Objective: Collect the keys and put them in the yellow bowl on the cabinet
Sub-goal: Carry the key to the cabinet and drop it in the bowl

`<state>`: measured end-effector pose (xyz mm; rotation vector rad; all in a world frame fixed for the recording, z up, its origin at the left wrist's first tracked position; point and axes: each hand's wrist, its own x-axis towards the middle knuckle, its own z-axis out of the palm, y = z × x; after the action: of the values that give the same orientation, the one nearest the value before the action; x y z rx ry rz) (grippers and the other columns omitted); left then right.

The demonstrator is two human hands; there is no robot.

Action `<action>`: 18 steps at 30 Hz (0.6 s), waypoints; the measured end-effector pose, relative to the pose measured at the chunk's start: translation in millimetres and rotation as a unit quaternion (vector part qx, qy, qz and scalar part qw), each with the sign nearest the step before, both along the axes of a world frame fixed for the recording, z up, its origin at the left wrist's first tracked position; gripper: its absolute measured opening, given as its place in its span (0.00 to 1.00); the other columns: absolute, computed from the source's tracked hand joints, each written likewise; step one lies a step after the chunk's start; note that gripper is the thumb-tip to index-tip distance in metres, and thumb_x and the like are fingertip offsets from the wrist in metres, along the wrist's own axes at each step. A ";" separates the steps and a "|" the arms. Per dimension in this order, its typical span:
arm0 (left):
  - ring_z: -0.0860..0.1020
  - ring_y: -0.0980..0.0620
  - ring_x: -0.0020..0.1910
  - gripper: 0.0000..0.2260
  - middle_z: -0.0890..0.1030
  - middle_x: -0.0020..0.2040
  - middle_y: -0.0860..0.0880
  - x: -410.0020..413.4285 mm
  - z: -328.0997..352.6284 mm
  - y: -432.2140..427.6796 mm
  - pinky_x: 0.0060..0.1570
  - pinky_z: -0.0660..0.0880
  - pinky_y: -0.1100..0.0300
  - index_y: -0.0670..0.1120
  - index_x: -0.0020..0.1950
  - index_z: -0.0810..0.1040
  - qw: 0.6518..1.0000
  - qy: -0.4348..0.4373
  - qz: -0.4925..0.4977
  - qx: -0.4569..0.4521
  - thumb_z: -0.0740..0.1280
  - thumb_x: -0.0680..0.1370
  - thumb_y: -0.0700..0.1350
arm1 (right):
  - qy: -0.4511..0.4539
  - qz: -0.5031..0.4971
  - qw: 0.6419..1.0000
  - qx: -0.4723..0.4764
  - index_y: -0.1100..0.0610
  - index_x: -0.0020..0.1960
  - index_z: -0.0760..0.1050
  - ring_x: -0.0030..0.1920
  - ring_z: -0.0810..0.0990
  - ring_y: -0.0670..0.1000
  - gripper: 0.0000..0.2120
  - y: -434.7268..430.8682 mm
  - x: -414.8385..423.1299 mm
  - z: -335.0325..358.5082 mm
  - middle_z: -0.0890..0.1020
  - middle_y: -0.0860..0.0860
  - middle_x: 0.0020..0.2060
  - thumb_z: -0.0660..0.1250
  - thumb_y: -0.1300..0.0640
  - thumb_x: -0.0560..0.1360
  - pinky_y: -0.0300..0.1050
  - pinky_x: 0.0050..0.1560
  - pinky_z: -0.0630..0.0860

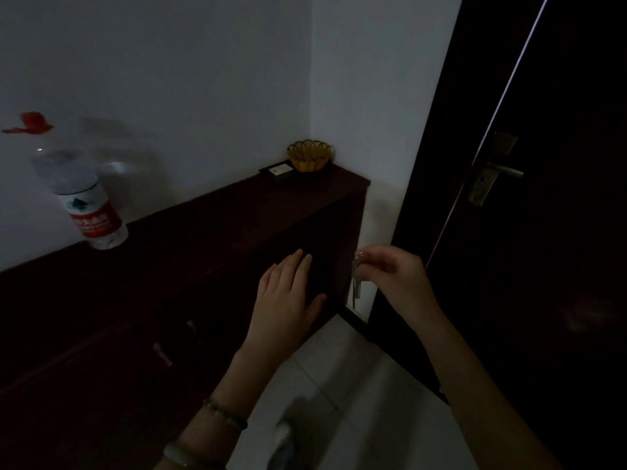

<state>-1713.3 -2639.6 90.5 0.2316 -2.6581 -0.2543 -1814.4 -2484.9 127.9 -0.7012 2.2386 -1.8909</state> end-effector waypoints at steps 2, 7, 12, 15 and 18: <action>0.63 0.45 0.70 0.28 0.64 0.72 0.43 -31.9 -5.0 -19.5 0.69 0.58 0.50 0.43 0.72 0.60 1.000 -0.006 -0.001 -0.003 0.63 0.76 0.54 | 0.003 -0.004 1.000 0.000 0.46 0.42 0.80 0.44 0.83 0.45 0.15 -18.2 -30.5 -4.5 0.84 0.46 0.40 0.69 0.67 0.69 0.43 0.49 0.79; 0.61 0.47 0.71 0.29 0.62 0.73 0.44 -119.4 -9.5 -78.1 0.70 0.57 0.50 0.45 0.73 0.58 1.000 -0.013 -0.010 0.005 0.63 0.76 0.54 | 0.000 -0.017 1.000 -0.002 0.47 0.41 0.80 0.43 0.83 0.45 0.16 -74.6 -112.6 -8.7 0.83 0.47 0.40 0.69 0.69 0.69 0.46 0.51 0.79; 0.64 0.45 0.69 0.29 0.65 0.72 0.43 -210.4 -1.7 -134.1 0.68 0.60 0.49 0.44 0.72 0.60 1.000 0.003 -0.021 0.004 0.65 0.75 0.54 | 0.000 -0.027 1.000 -0.003 0.44 0.38 0.79 0.41 0.82 0.41 0.18 -129.8 -194.2 -2.2 0.83 0.43 0.38 0.70 0.69 0.68 0.42 0.50 0.78; 0.67 0.43 0.68 0.29 0.67 0.70 0.41 -258.2 1.0 -159.2 0.66 0.63 0.48 0.42 0.71 0.63 0.999 0.011 -0.032 0.008 0.66 0.75 0.52 | 0.001 -0.044 0.999 -0.009 0.44 0.37 0.79 0.40 0.81 0.40 0.18 -155.7 -238.1 -0.7 0.83 0.43 0.37 0.70 0.69 0.67 0.40 0.49 0.78; 0.67 0.43 0.68 0.28 0.67 0.70 0.40 -295.3 -0.3 -178.4 0.67 0.62 0.48 0.41 0.70 0.63 0.999 0.008 -0.039 0.005 0.66 0.75 0.52 | 0.002 -0.049 0.999 -0.011 0.46 0.38 0.79 0.39 0.81 0.39 0.18 -177.3 -275.4 -0.6 0.83 0.44 0.37 0.70 0.70 0.67 0.36 0.47 0.78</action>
<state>-2008.6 -2817.9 90.2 0.1294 -2.6528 -0.2935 -2089.8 -2662.2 127.3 -0.6081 2.2984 -1.9625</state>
